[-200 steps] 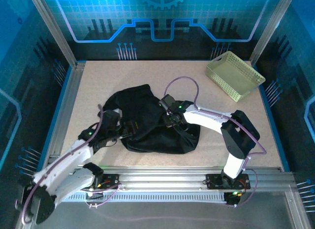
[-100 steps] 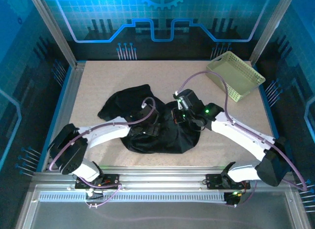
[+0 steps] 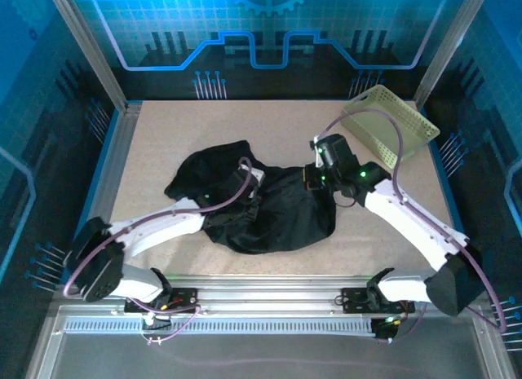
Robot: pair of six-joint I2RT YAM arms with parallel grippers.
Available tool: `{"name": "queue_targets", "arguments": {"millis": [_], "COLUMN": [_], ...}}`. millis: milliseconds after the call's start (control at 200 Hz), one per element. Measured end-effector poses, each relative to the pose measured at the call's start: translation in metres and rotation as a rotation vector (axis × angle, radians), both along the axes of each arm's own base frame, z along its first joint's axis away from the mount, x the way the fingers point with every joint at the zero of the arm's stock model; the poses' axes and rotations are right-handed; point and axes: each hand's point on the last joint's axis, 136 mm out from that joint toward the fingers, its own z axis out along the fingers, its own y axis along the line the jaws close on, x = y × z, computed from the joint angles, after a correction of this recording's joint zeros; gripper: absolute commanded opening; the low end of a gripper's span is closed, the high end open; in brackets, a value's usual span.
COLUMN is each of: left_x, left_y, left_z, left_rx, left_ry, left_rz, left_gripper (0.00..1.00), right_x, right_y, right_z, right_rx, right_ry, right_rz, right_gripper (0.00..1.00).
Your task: Fold the inside-out t-shirt
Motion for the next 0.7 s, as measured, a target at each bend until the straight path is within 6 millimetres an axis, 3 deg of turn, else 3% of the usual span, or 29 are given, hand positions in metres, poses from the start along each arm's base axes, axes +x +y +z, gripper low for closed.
{"name": "queue_targets", "arguments": {"millis": [60,120,175,230,330,420,585,700], "left_x": [-0.009,-0.016,-0.021,-0.023,-0.017,-0.012,-0.007,-0.003], "left_y": [-0.006,-0.009,-0.007,-0.004,0.007,0.018,0.024,0.023], "left_z": [0.016,0.029,0.036,0.036,0.027,0.017,0.013,0.013], "left_rx": [-0.091,-0.163,-0.215,-0.252,-0.293,-0.311,-0.355,-0.377], "left_ry": [-0.021,-0.045,-0.050,-0.037,0.002,0.035,0.058,0.067], "left_rz": [-0.038,-0.063,-0.067,-0.060,-0.007,0.043,0.079,0.088], "left_gripper": [0.00,0.00,0.00,0.00,0.00,0.00,0.00,0.00], "right_x": [0.014,0.028,0.041,0.051,0.050,0.029,-0.053,-0.078], "right_y": [0.002,0.009,0.014,0.016,0.016,0.026,0.069,0.084], "right_z": [-0.004,-0.009,-0.014,-0.020,-0.024,-0.016,0.003,-0.023], "right_rx": [-0.007,-0.018,-0.030,-0.054,-0.085,-0.094,0.007,0.049], "right_ry": [0.009,0.017,0.023,0.022,0.011,-0.027,-0.085,-0.036], "right_rz": [-0.004,0.011,0.009,0.005,0.010,0.054,0.248,0.293], "right_gripper": [0.17,0.39,0.50,0.57,0.58,0.58,0.54,0.51]}}
